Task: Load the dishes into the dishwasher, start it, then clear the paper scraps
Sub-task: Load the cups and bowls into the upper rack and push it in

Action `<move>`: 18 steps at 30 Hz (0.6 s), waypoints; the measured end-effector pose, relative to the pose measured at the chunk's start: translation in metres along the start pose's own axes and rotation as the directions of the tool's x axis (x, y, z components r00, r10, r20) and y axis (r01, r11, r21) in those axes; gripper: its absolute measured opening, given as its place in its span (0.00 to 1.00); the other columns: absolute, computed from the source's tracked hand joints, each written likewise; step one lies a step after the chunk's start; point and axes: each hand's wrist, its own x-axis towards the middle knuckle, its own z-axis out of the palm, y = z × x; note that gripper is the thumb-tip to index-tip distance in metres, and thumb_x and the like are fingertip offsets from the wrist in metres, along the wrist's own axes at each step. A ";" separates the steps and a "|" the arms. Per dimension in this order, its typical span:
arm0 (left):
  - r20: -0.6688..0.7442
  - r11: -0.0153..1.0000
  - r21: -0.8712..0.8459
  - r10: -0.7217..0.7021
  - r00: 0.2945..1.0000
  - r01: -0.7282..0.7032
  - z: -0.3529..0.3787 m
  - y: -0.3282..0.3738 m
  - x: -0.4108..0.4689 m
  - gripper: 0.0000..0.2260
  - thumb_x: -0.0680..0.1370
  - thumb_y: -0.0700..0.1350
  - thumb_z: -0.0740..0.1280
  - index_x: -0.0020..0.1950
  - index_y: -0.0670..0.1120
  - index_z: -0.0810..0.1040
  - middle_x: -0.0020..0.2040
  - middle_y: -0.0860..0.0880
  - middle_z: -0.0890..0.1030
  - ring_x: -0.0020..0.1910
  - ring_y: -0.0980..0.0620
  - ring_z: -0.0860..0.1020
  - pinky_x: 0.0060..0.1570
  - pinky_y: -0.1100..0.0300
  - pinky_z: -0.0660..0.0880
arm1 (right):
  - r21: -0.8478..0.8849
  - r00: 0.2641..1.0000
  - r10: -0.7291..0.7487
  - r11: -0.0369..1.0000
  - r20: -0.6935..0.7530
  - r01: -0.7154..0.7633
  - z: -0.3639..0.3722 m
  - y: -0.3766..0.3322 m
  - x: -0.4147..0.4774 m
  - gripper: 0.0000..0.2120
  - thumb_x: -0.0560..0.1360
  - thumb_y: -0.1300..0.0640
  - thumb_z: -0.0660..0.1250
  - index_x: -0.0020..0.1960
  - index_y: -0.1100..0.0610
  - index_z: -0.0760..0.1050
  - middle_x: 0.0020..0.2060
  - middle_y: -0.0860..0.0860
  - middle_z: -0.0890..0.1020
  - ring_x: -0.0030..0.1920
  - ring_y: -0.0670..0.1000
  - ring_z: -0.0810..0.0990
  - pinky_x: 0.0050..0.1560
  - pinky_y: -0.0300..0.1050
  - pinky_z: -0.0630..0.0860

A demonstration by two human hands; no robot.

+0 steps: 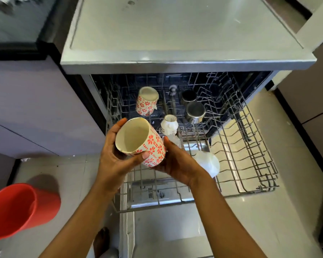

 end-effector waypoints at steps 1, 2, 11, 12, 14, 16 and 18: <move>0.011 1.000 0.017 0.007 1.000 -0.007 -0.003 0.000 0.000 0.45 0.58 0.60 0.80 0.70 0.51 0.66 0.63 0.53 0.74 0.63 0.53 0.74 0.55 0.59 0.77 | 0.026 1.000 0.007 1.000 0.026 -0.008 0.004 0.002 0.003 0.27 0.72 0.42 0.60 0.66 0.56 0.70 0.61 0.59 0.76 0.59 0.57 0.76 0.60 0.55 0.75; 0.022 0.999 0.039 0.012 1.000 -0.013 -0.005 0.000 0.000 0.44 0.58 0.60 0.79 0.70 0.53 0.66 0.63 0.55 0.74 0.63 0.54 0.74 0.54 0.60 0.77 | 0.053 0.999 0.007 0.999 0.045 -0.009 0.008 0.005 0.005 0.26 0.73 0.42 0.60 0.66 0.56 0.69 0.61 0.60 0.75 0.58 0.58 0.76 0.58 0.55 0.76; 0.210 0.910 0.414 -0.118 0.970 0.021 -0.034 0.010 0.011 0.42 0.55 0.71 0.73 0.65 0.75 0.56 0.68 0.71 0.65 0.67 0.69 0.65 0.63 0.67 0.68 | 0.288 0.990 -0.087 0.956 0.115 0.051 0.011 0.024 0.016 0.39 0.61 0.43 0.78 0.66 0.60 0.70 0.56 0.62 0.77 0.53 0.60 0.79 0.48 0.53 0.81; 0.188 0.863 0.503 -0.159 0.969 0.044 -0.038 0.008 0.013 0.43 0.55 0.72 0.71 0.65 0.76 0.54 0.73 0.65 0.62 0.70 0.64 0.61 0.68 0.58 0.65 | 0.301 0.991 -0.110 0.950 0.075 0.083 0.009 0.023 0.015 0.40 0.58 0.43 0.80 0.64 0.59 0.72 0.54 0.62 0.78 0.52 0.60 0.80 0.46 0.53 0.82; 0.063 0.809 0.574 -0.200 0.978 0.128 -0.046 0.001 0.014 0.41 0.61 0.69 0.72 0.69 0.70 0.54 0.75 0.56 0.60 0.73 0.52 0.59 0.69 0.46 0.61 | 0.306 0.988 -0.152 0.939 -0.034 0.155 0.005 0.017 0.013 0.40 0.53 0.44 0.81 0.60 0.59 0.75 0.50 0.61 0.81 0.50 0.59 0.82 0.44 0.54 0.82; -0.073 0.858 0.469 -0.199 0.977 0.209 -0.051 -0.014 0.013 0.34 0.70 0.59 0.69 0.73 0.60 0.59 0.72 0.55 0.64 0.71 0.48 0.64 0.65 0.53 0.64 | 0.244 0.969 -0.186 0.944 -0.162 0.222 0.001 0.004 0.010 0.40 0.58 0.44 0.78 0.64 0.60 0.72 0.50 0.60 0.81 0.49 0.58 0.82 0.44 0.54 0.82; -0.149 0.902 0.330 -0.241 0.959 0.278 -0.055 -0.034 0.014 0.29 0.77 0.52 0.64 0.75 0.53 0.59 0.73 0.53 0.65 0.71 0.50 0.64 0.61 0.60 0.62 | 0.119 0.935 -0.217 0.959 -0.279 0.258 -0.002 -0.013 0.008 0.36 0.64 0.46 0.71 0.67 0.59 0.68 0.53 0.60 0.79 0.50 0.58 0.81 0.44 0.53 0.82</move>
